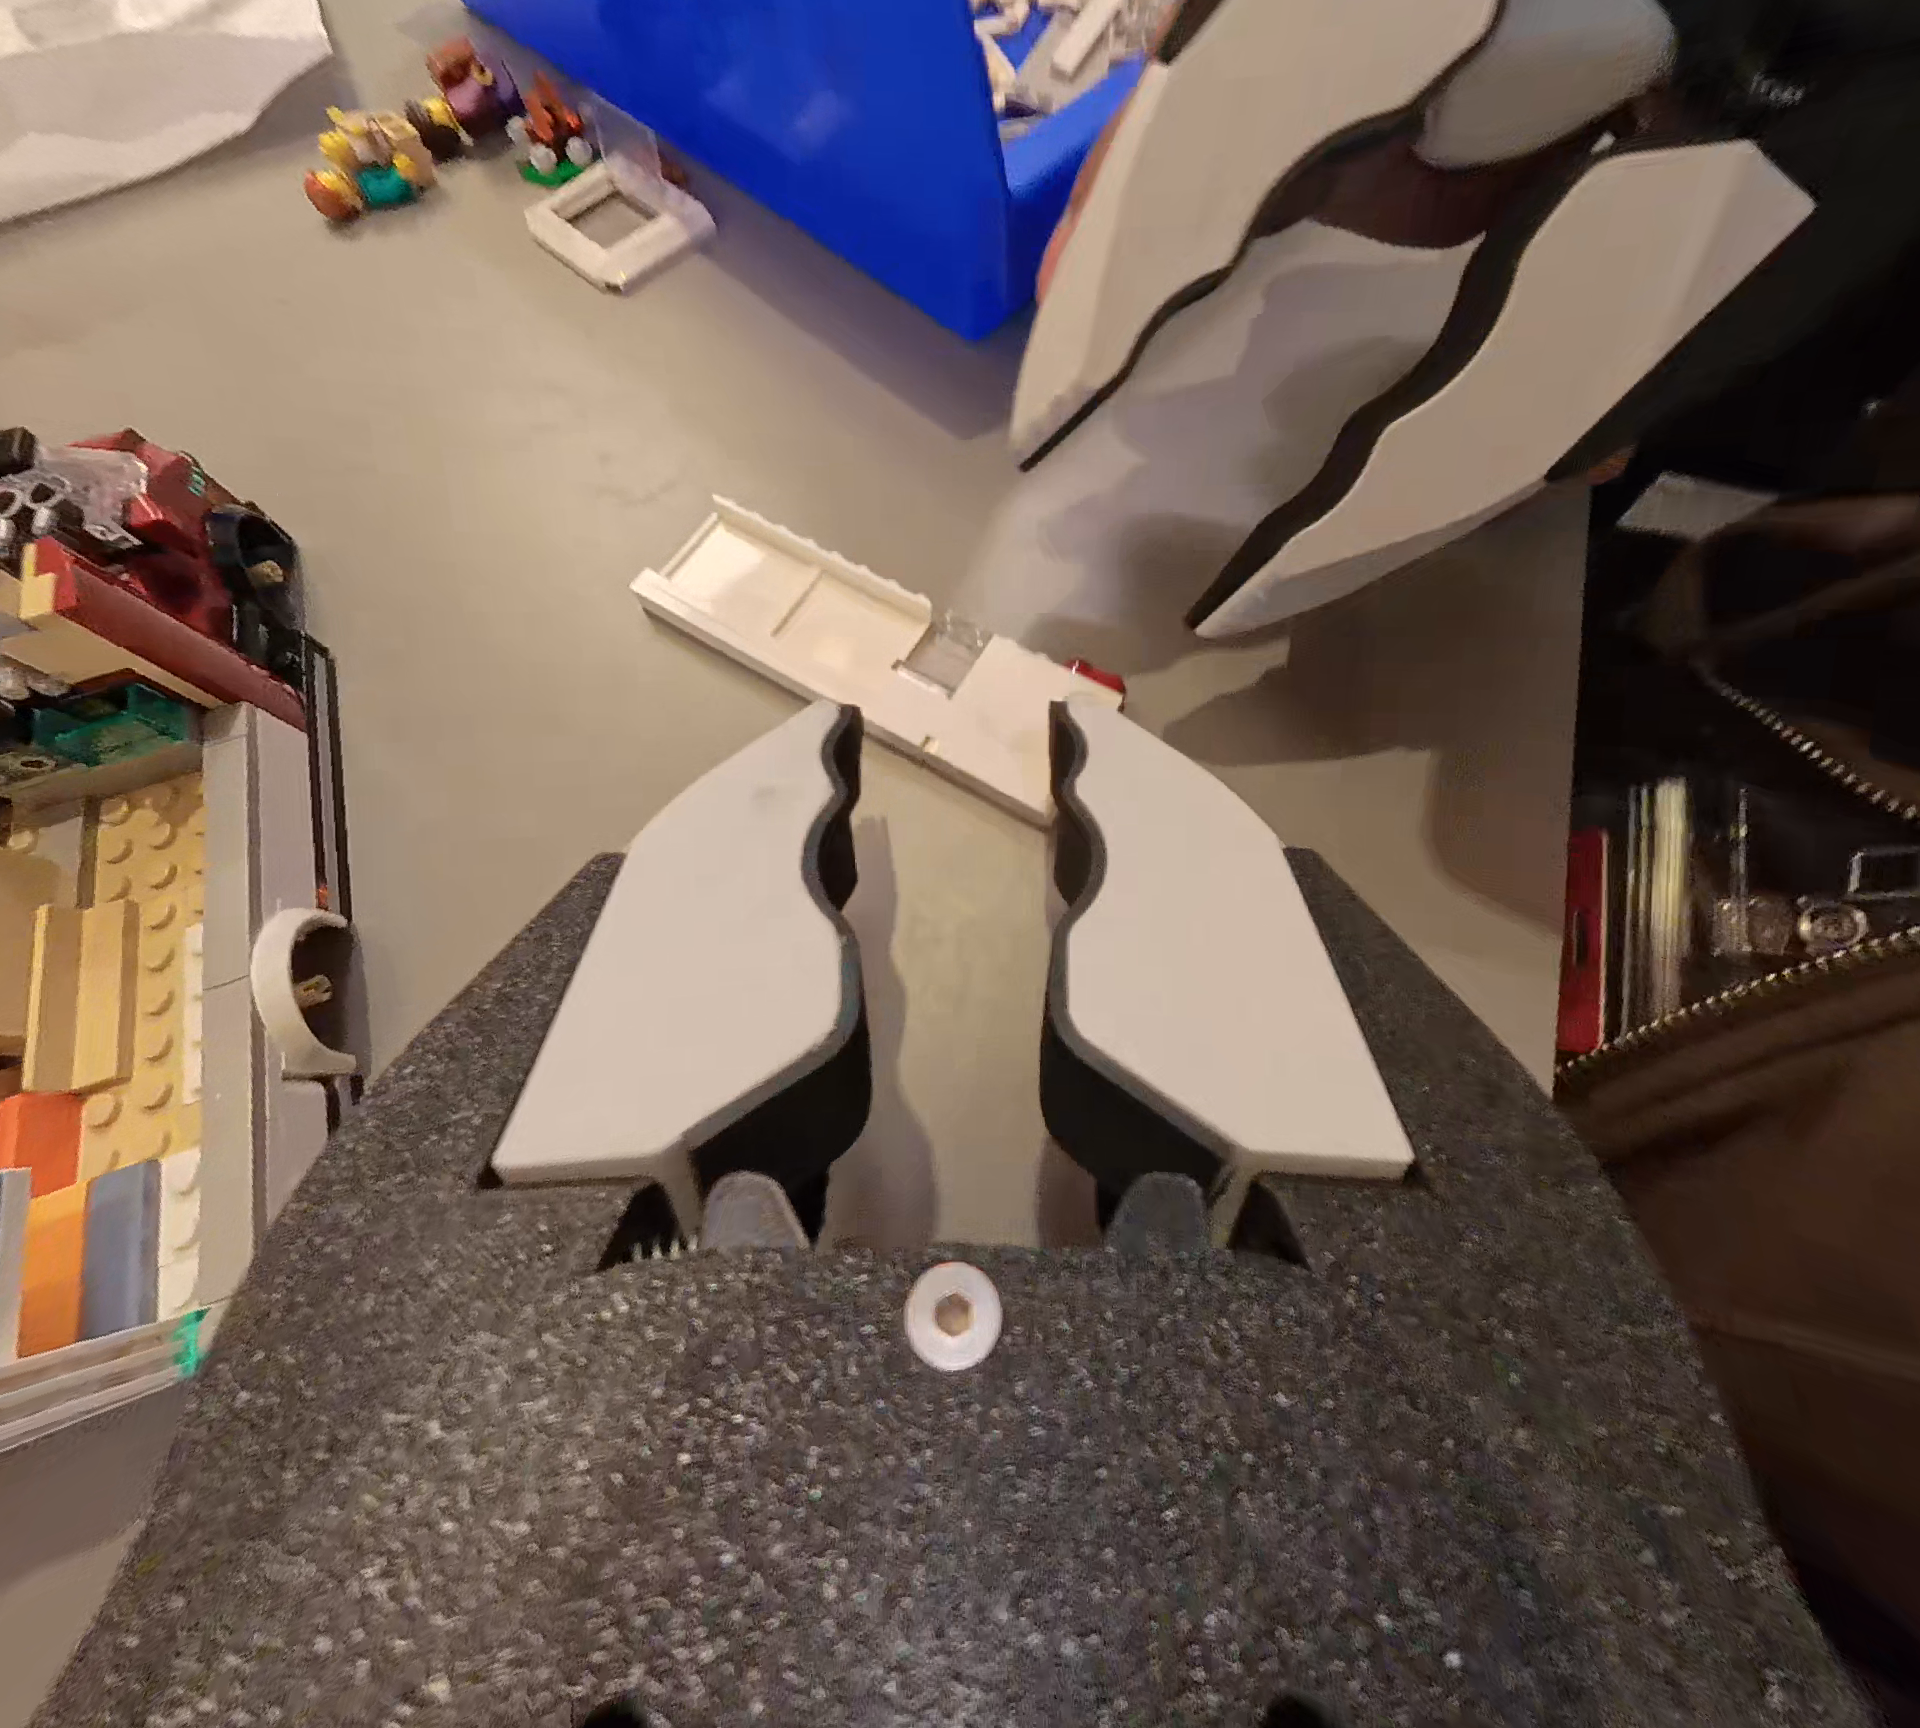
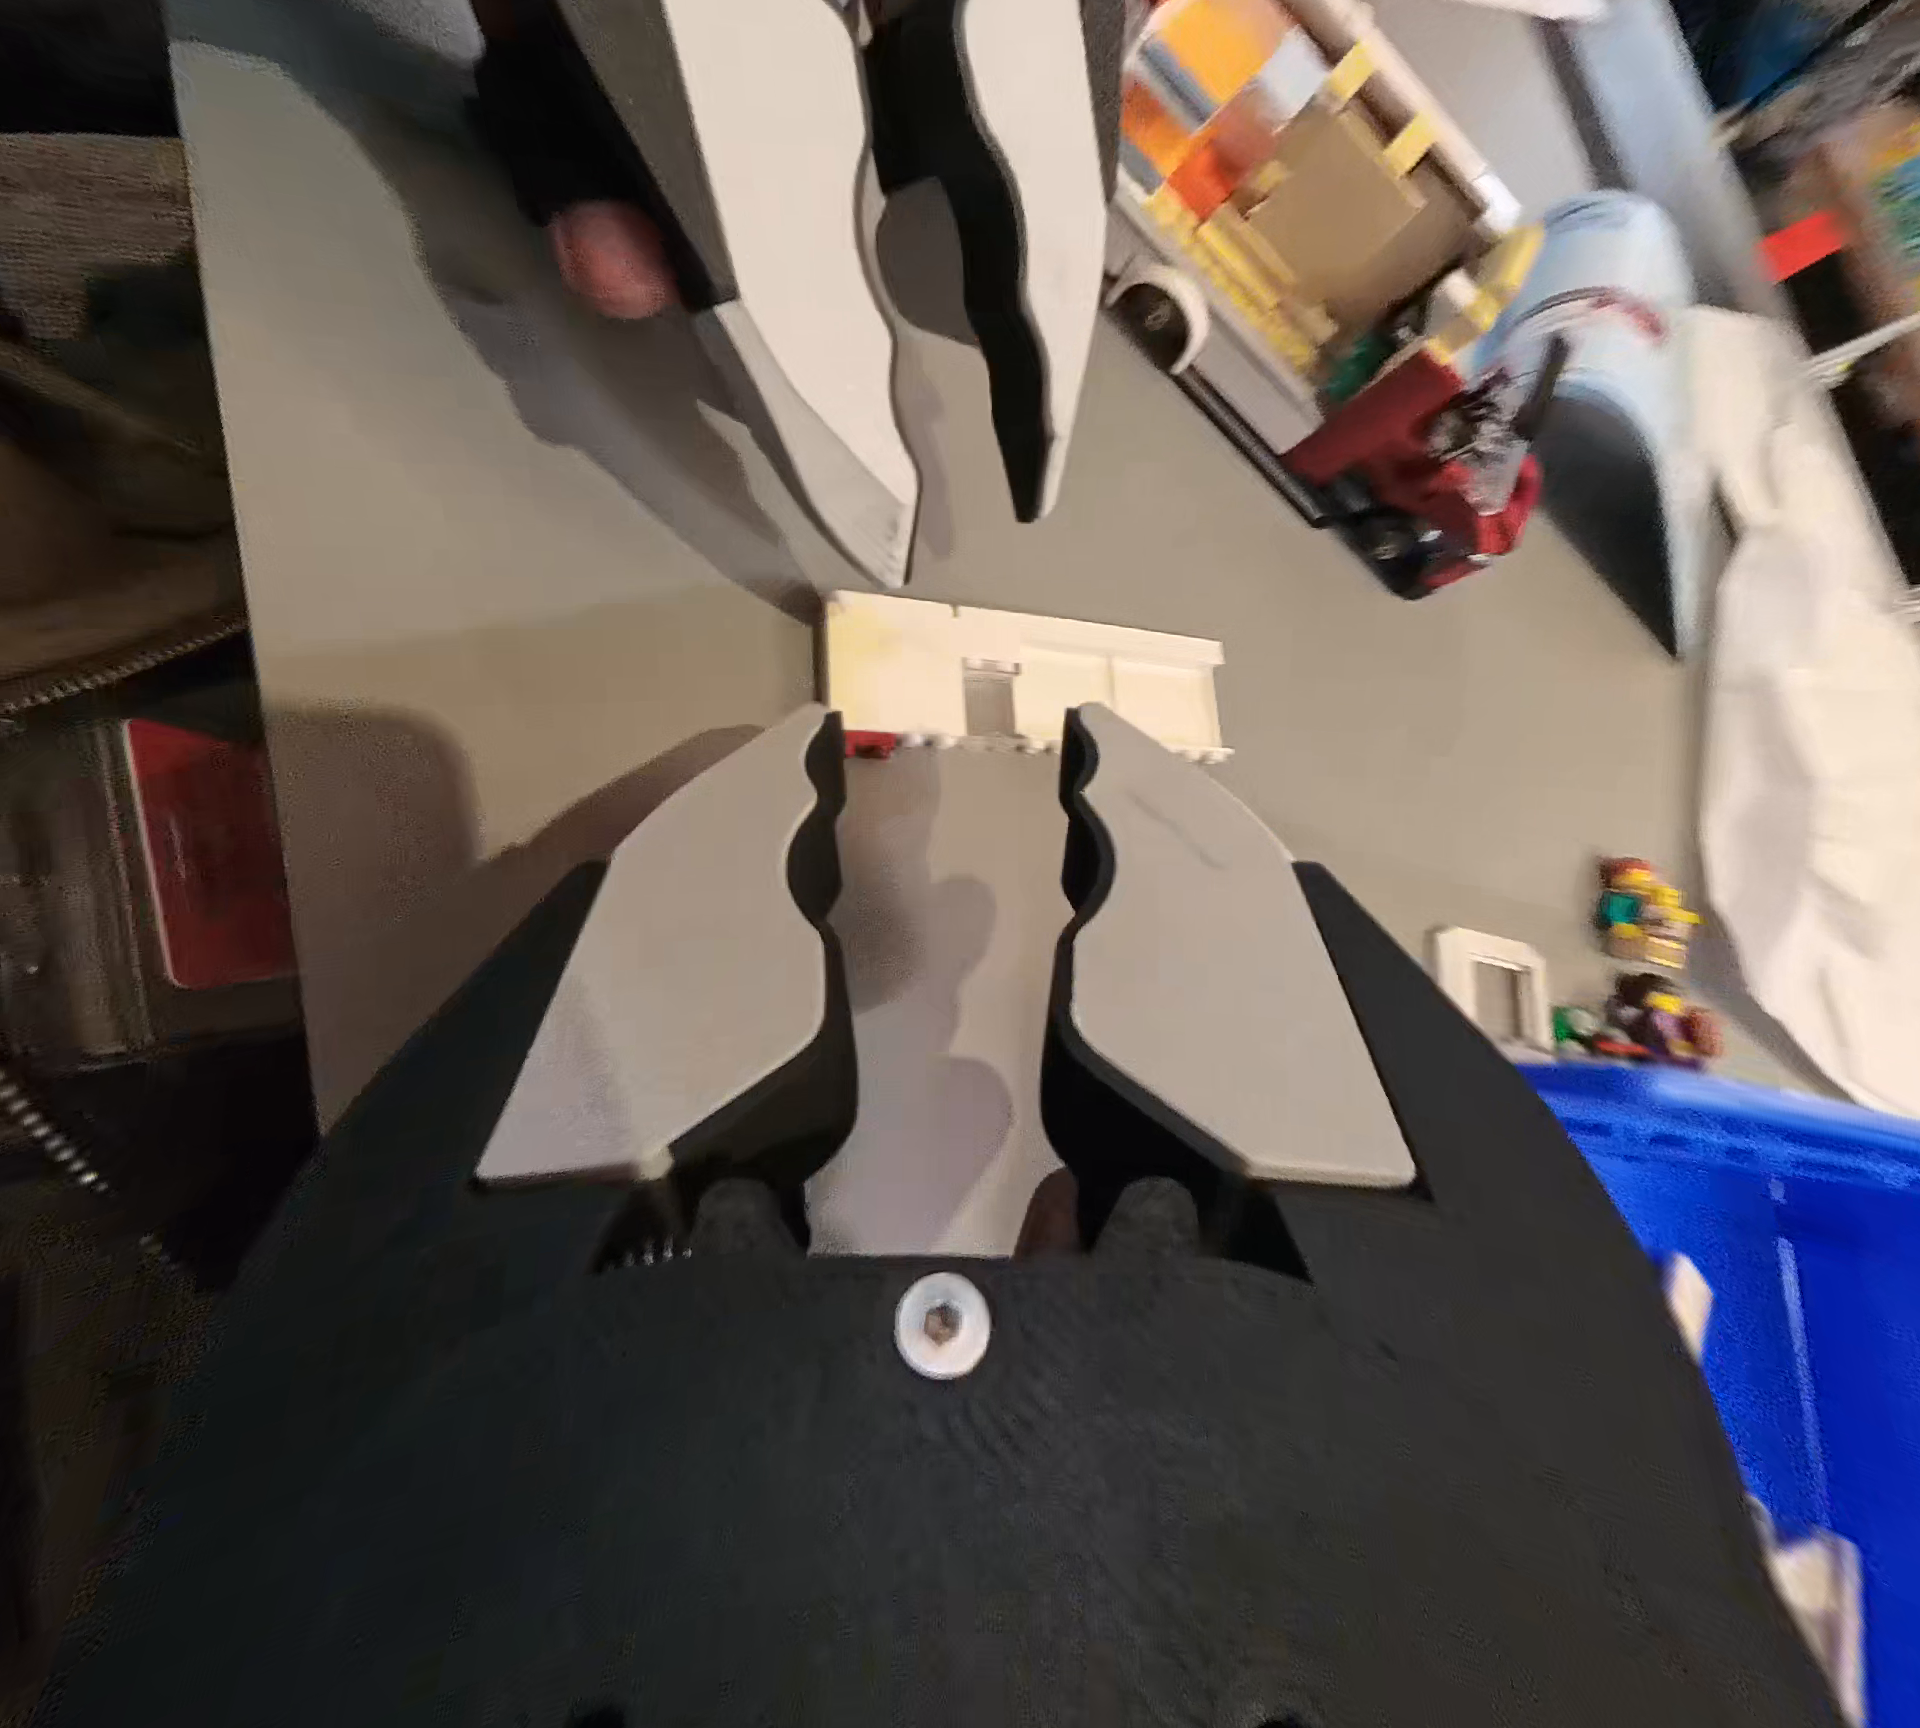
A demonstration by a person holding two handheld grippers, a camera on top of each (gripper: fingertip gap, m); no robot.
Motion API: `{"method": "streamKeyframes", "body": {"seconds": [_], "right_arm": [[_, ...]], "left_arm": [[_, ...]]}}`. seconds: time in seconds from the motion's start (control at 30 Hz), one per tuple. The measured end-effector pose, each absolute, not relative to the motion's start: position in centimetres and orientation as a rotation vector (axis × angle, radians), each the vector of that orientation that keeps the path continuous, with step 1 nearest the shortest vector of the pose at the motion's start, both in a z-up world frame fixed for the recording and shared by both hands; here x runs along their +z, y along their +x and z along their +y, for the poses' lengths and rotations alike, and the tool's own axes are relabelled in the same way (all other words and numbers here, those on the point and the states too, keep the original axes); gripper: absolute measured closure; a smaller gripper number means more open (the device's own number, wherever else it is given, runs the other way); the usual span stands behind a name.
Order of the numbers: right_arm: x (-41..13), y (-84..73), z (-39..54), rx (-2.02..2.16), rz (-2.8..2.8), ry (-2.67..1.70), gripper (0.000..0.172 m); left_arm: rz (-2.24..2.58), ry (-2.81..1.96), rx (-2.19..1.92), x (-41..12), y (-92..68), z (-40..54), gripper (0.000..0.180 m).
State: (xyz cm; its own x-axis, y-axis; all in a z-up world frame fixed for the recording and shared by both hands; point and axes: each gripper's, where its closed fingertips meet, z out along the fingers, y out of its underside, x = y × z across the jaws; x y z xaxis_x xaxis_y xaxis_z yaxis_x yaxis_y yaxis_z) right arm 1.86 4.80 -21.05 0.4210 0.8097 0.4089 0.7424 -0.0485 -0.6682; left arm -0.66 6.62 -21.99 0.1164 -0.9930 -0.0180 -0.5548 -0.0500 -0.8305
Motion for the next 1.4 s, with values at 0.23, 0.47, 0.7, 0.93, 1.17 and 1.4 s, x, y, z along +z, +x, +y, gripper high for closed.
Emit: {"method": "streamKeyframes", "body": {"seconds": [0.23,0.47,0.7,0.93,1.17,1.4], "right_arm": [[-23.9,1.2,5.5,0.147,-1.328,-2.000,0.123],[-24.8,-0.8,3.7,0.299,-1.341,-2.056,0.133],[-23.3,0.0,5.0,0.241,-1.278,-2.020,0.133],[-25.0,-1.1,3.4,0.360,-1.353,-2.106,0.145],[-23.2,-2.2,5.2,0.221,-1.401,-1.943,0.139],[-23.0,2.3,8.3,-0.065,-1.679,-1.956,0.136]], "left_arm": [[1.623,-1.725,-0.656,-23.8,-1.2,6.5,0.137],[1.692,-1.759,-0.628,-24.8,-1.4,6.0,0.137],[1.689,-1.777,-0.660,-24.8,-2.1,5.9,0.135],[1.742,-1.779,-0.695,-25.1,-2.9,5.1,0.135],[1.690,-1.797,-0.684,-24.4,-4.7,6.0,0.133],[1.679,-1.774,-0.737,-24.2,-5.0,5.9,0.133]]}}
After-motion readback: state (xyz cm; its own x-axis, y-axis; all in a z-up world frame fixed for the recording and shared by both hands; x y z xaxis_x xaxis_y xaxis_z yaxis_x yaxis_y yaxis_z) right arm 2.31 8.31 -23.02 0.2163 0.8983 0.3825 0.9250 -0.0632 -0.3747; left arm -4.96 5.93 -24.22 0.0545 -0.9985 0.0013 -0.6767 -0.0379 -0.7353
